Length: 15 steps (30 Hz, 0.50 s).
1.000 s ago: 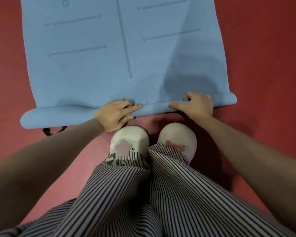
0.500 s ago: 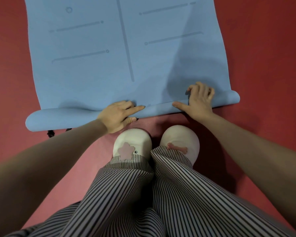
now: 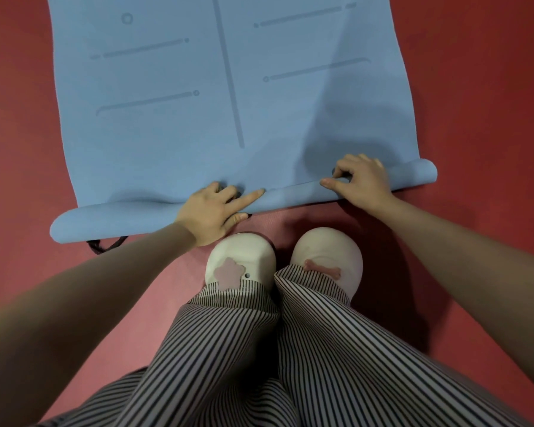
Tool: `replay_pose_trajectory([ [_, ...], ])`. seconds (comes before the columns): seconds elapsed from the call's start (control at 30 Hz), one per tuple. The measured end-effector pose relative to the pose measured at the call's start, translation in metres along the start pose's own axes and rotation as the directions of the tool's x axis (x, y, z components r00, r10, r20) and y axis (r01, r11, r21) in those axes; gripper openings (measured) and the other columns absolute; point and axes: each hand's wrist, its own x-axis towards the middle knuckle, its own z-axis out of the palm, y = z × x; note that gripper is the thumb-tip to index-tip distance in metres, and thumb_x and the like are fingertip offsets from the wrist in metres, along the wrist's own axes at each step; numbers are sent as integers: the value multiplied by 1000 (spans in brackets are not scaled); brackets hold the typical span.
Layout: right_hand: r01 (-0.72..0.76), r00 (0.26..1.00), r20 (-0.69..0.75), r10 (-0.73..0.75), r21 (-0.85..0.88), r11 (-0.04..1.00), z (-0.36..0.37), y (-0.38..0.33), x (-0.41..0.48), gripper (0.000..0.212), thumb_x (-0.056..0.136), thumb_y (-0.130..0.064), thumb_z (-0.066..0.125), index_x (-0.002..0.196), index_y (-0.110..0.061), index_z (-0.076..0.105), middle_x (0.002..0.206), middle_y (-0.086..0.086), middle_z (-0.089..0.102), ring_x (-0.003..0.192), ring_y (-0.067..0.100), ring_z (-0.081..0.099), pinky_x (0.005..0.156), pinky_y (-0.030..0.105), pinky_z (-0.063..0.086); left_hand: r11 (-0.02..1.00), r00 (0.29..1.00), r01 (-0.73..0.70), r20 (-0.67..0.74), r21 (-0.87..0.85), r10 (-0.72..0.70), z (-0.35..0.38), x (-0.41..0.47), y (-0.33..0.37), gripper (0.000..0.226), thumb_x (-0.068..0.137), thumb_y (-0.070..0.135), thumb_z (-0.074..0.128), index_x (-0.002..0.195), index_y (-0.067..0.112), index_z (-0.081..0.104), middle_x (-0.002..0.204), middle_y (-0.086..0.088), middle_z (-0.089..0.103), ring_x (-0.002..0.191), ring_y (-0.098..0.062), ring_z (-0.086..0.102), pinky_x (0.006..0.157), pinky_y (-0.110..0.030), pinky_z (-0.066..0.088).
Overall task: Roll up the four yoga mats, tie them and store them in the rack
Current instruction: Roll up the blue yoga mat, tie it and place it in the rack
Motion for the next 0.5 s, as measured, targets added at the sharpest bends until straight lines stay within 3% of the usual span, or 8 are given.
replay_pose_trajectory([
  [0.1,-2,999,-35,1,-38,999,3,-4,-2,18,83,-33,68,92,-17,68,101,4,56,101,25,46,82,27,21,999,999,-33,-15,30,33,-1,0,0,42,102,45,17,135,35,41,91,-4,60,60,-26,48,45,-28,45],
  [0.23,240,967,-68,-246,-91,966,13,-9,-12,19,86,-22,54,83,-8,67,81,9,61,76,33,57,70,29,23,996,997,-80,-19,-27,80,0,6,-5,43,103,44,15,133,32,43,96,-4,48,62,-27,50,45,-31,47],
  [0.3,279,959,-28,-282,-84,957,11,-6,-15,27,89,-24,46,83,-6,65,77,9,61,70,32,57,68,29,25,996,998,-68,-19,-58,67,0,6,-6,44,103,46,14,133,33,43,96,-3,42,64,-27,51,44,-31,46],
  [0.4,311,949,59,-309,-45,949,4,2,-20,43,83,-46,49,92,-7,65,89,8,62,80,30,56,78,29,32,997,999,-53,-8,-59,52,-2,6,-7,43,102,48,15,132,37,42,88,-7,50,63,-25,51,44,-26,42],
  [0.5,290,953,132,-273,-136,947,2,-6,-26,75,66,-74,45,113,-18,63,100,3,61,92,28,52,84,32,26,996,999,-34,8,-86,35,-3,6,-8,42,101,50,15,132,39,42,85,-7,49,63,-24,50,43,-28,42],
])
